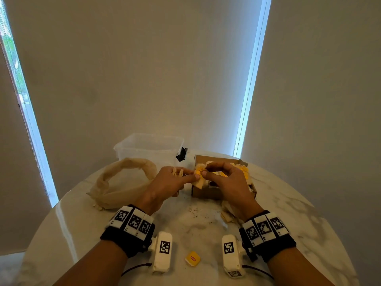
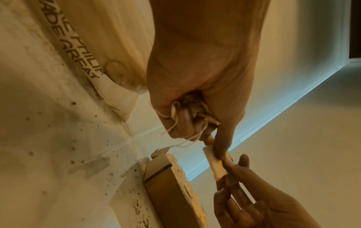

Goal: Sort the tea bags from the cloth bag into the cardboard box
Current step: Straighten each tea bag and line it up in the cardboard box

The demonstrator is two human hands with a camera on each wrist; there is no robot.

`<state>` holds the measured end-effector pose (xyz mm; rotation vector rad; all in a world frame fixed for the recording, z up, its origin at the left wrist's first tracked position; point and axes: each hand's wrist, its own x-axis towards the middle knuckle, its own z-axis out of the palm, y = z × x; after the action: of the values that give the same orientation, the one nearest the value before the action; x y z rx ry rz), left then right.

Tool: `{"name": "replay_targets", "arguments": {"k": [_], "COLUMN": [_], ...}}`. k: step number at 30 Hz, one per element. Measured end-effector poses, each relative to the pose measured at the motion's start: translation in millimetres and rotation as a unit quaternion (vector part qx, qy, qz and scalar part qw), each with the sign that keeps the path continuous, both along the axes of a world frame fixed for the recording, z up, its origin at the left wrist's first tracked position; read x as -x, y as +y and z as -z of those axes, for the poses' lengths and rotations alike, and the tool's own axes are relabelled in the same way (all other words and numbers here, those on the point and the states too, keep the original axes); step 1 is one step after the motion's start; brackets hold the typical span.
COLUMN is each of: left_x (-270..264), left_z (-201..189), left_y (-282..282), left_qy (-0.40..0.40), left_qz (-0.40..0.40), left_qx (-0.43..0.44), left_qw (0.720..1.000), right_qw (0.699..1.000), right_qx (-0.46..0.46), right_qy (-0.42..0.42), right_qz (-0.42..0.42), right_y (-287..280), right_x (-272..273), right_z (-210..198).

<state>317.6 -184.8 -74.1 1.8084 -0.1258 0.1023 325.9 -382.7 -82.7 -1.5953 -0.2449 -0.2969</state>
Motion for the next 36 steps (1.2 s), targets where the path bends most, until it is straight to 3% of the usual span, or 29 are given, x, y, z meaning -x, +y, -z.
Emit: {"name": "replay_targets", "arguments": {"k": [7,14,22,33,36], "left_x": [-1,-3,-3,5,4], "left_z": [0,1,3,-2,0], "left_y": [2,0,2,6,7], "left_qy": [-0.017,0.003,-0.005,-0.001,0.002], "left_qz": [-0.002,-0.002,0.004,0.002,-0.003], "left_qx": [-0.053,-0.067,-0.068,-0.012,-0.005], "left_qw": [0.998,0.998,0.998,1.0,1.0], "right_qw": [0.999,1.0,0.998,0.997,0.989], "right_qx": [0.024,0.019,0.038,0.065,0.139], "right_qy": [0.014,-0.006,0.022,-0.007,-0.025], "right_qz": [-0.035,-0.006,-0.042,0.032,0.046], "right_y": [0,-1,-4,-26,-34], "right_x": [-1,-4,2,-1,-13], "right_z": [4,7,3,-27,-32]}}
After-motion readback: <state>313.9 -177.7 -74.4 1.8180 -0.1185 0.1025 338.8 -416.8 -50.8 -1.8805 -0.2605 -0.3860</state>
